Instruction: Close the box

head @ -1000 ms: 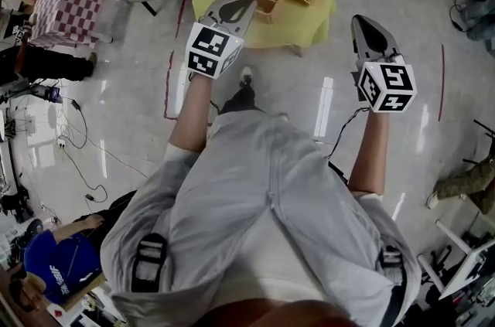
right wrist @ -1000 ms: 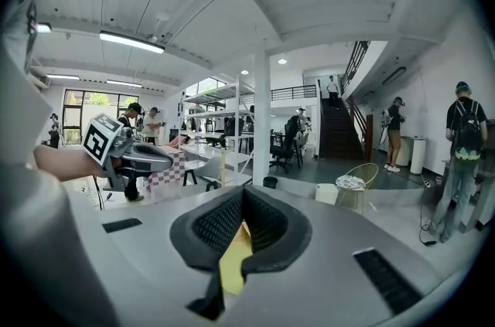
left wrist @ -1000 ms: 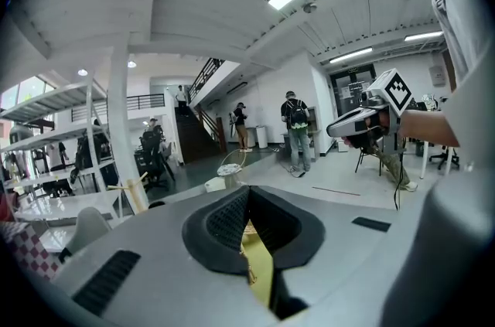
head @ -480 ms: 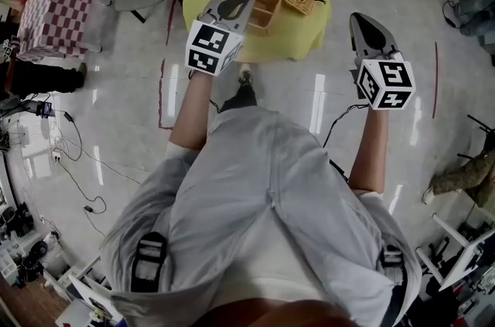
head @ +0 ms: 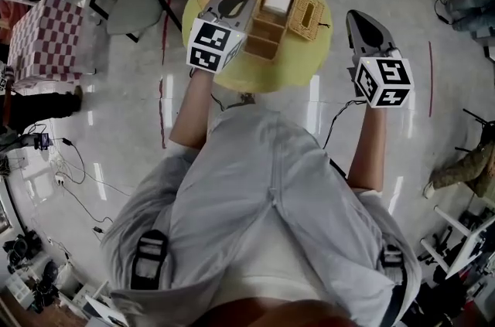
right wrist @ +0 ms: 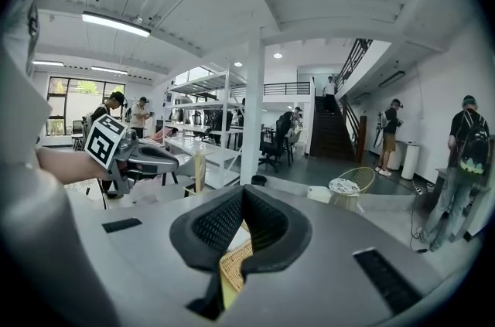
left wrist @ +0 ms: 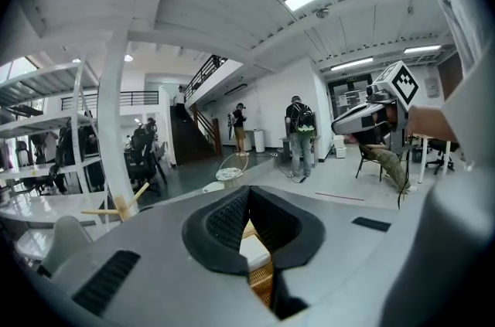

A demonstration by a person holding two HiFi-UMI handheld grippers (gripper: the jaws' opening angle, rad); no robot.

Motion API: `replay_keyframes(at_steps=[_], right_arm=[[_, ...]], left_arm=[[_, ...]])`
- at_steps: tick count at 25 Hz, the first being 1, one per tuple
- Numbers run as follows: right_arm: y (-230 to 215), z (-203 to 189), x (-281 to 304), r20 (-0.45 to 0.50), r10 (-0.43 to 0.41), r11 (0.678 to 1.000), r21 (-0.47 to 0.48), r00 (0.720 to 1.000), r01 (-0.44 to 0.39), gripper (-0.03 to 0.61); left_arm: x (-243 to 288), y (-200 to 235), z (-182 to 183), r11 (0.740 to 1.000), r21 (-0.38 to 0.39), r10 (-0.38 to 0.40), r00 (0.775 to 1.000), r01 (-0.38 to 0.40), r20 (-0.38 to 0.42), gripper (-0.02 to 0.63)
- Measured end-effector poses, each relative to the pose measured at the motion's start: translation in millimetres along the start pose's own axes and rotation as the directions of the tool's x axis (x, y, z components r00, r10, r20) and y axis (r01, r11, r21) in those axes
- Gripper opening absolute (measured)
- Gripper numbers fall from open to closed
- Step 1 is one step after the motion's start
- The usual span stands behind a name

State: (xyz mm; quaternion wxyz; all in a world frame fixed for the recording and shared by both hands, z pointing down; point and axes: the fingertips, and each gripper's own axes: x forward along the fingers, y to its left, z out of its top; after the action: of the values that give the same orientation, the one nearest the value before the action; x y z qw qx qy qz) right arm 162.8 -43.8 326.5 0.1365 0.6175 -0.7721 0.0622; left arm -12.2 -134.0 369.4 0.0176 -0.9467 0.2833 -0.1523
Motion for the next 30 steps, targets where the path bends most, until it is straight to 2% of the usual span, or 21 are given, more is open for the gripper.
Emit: replay_keyframes(at_steps=[5, 8, 13, 20, 24, 30], right_arm=[[-5, 0, 42, -0.054, -0.031, 0.999, 0.024, 0.998, 0.032, 0.023], [-7, -6, 66, -0.092, -0.043, 0.998, 0.035, 0.995, 0.047, 0.023], [-16, -24, 90, -0.151, -0.068, 0.995, 0.061, 0.986, 0.078, 0.023], [-39, -47, 116, -0.178, -0.104, 0.990, 0.073, 0.978, 0.119, 0.023], [-63, -64, 127, -0.208, -0.082, 0.992, 0.074, 0.975, 0.099, 0.025], [-88, -97, 146, -0.261, 0.023, 0.998, 0.069, 0.965, -0.006, 0.026]], left_arm=[[30, 33, -10, 0.998, 0.021, -0.054, 0.998, 0.055, -0.018, 0.029], [48, 51, -23, 0.997, 0.007, -0.080, 0.996, 0.081, -0.047, 0.029], [69, 62, -38, 0.992, -0.012, -0.124, 0.989, 0.124, -0.075, 0.029], [96, 69, -63, 0.989, -0.060, -0.142, 0.983, 0.136, -0.118, 0.029], [111, 64, -71, 0.989, -0.086, -0.129, 0.981, 0.117, -0.148, 0.029], [127, 50, -89, 0.992, -0.118, -0.057, 0.979, 0.034, -0.198, 0.029]])
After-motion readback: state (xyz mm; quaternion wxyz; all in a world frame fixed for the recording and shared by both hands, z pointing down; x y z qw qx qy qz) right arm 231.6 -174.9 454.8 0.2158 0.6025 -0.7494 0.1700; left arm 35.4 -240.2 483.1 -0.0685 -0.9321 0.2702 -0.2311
